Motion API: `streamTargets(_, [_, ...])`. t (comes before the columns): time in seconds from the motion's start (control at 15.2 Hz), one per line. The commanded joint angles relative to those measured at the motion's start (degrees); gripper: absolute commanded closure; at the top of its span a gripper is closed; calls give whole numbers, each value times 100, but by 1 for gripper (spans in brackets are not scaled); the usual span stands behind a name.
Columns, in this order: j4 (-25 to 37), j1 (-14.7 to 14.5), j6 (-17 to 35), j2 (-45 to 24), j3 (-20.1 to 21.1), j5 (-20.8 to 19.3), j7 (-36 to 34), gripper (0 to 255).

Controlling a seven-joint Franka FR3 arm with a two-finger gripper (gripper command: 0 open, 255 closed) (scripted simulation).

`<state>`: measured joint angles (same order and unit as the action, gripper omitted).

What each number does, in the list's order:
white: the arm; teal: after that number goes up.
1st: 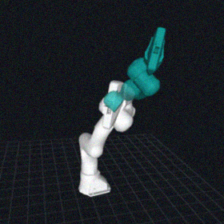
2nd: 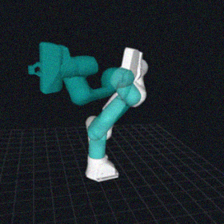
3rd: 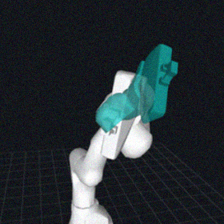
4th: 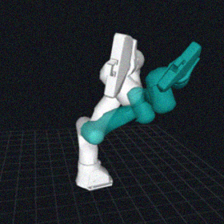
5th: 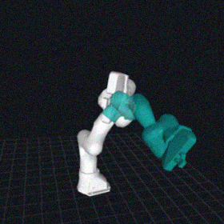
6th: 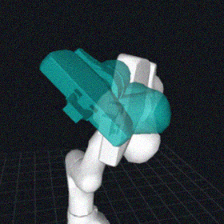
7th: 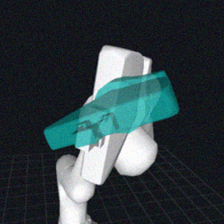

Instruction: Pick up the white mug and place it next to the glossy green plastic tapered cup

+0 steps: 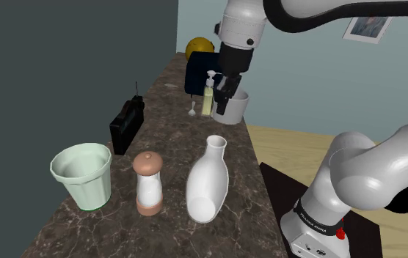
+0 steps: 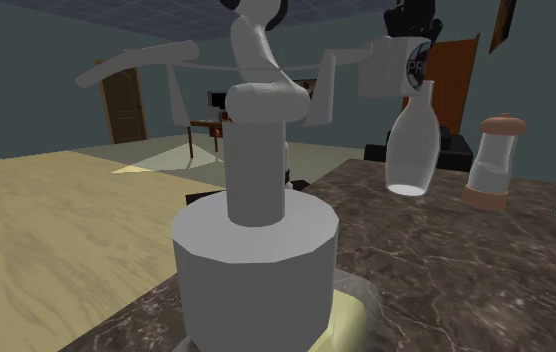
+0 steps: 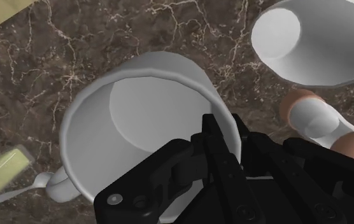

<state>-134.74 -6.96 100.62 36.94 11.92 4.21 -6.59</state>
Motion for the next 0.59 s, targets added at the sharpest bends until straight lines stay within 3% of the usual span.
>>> streamTargets(0.0, [171,-85,-13,-148,254,115,-302,255])
streamTargets(0.53, [1001,-278,78,-1020,1240,319,-1454,255])
